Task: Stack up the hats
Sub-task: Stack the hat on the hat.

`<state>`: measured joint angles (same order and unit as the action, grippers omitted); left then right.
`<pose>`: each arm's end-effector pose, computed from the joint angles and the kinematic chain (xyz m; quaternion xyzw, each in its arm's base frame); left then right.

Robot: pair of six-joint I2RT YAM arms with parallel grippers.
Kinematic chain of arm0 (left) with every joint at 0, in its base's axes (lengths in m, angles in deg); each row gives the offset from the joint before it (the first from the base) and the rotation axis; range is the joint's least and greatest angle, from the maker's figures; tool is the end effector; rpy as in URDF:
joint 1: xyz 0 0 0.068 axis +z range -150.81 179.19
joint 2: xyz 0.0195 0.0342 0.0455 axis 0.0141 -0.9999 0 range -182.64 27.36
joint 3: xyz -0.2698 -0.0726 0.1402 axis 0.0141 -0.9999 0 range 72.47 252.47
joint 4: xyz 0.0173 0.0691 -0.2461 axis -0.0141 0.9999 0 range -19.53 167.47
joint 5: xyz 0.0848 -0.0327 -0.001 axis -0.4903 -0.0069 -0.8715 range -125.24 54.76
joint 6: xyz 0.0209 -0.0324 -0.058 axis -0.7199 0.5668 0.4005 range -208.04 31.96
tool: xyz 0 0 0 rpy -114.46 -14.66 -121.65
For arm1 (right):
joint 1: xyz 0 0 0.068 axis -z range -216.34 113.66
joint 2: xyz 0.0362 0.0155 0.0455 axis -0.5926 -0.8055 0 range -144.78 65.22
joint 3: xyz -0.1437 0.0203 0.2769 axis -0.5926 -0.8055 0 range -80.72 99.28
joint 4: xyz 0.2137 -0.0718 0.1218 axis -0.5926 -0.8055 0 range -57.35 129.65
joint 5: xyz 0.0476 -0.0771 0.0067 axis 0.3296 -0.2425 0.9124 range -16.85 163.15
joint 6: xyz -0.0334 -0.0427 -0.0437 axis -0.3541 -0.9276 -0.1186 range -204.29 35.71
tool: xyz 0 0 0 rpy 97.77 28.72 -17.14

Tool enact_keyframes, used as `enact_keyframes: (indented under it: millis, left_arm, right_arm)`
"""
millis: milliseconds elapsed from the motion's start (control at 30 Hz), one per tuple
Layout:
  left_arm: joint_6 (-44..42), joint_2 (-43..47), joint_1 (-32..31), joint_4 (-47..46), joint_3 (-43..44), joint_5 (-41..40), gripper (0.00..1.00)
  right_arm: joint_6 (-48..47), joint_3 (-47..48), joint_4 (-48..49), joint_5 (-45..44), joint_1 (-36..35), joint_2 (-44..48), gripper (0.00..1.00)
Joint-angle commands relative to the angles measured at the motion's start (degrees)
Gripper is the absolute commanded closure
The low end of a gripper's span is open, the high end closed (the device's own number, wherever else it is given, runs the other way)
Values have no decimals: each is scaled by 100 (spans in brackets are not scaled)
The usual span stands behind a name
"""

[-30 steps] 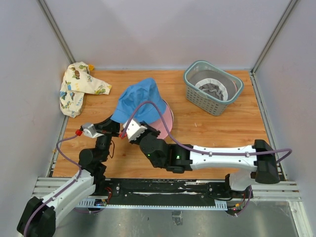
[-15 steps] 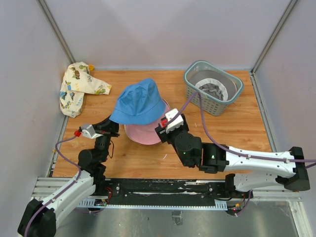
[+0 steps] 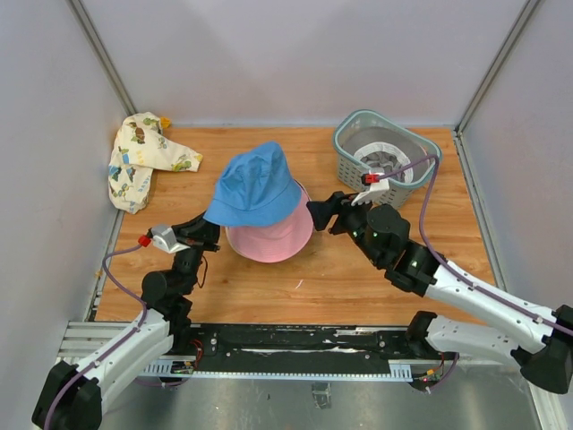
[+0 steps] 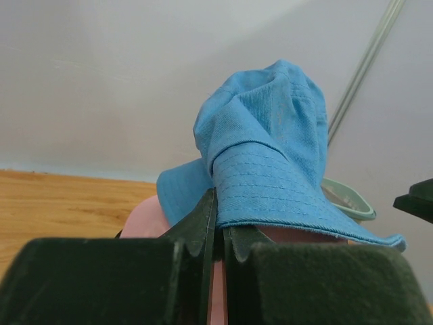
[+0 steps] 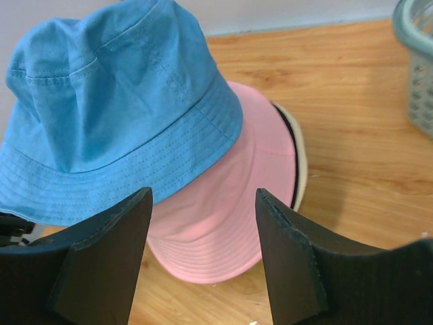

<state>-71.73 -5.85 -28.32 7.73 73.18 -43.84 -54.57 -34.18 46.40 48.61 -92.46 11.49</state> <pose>0.1027 -0.0439 0.2680 -0.0163 0.5008 -0.2880 0.8161 0.1366 0.1613 0.3880 -0.0127 0.7095 0.3582 0.6068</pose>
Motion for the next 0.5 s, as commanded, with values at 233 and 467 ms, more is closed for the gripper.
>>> enact_keyframes:
  millis: [233, 467]
  left_arm:
    - [-363, 272, -9, 448, -1015, 308, 93]
    - [-374, 201, -83, 535, -1003, 201, 93]
  right_arm:
    - [2383, -592, 1679, 2812, 1304, -609, 36]
    - [2937, -718, 2282, 3262, 1457, -994, 36]
